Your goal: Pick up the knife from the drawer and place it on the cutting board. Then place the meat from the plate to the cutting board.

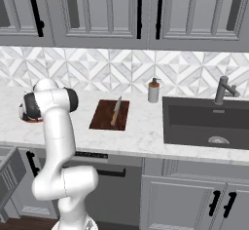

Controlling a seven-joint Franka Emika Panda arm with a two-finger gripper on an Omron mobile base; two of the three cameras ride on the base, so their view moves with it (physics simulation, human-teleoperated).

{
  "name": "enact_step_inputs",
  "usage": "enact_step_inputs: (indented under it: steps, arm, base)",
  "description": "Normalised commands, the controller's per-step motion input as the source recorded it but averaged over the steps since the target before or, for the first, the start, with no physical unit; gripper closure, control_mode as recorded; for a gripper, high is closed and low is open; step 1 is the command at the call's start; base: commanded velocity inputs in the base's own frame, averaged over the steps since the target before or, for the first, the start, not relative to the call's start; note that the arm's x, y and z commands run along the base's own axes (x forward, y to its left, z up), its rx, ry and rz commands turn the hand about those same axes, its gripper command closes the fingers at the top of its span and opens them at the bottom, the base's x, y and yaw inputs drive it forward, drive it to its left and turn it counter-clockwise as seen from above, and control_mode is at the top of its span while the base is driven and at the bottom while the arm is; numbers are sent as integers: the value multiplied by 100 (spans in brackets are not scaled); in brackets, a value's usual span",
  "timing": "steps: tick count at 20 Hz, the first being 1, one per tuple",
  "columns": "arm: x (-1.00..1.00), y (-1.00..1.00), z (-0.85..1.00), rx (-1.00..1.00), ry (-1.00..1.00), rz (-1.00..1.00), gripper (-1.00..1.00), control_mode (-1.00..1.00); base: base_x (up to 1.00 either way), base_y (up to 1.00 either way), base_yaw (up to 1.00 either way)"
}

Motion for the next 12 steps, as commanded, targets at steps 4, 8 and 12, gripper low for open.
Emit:
enact_step_inputs:
  steps: [4,8,12]
  arm:
    - [-17,-6,22,0,0,1,100,-100]
    - [-28,-38,59,0,0,6,100,-100]
    - [-27,-61,58,7,0,4,100,-100]
  base:
    - [0,0,0]
    - [0,0,0]
    - [0,0,0]
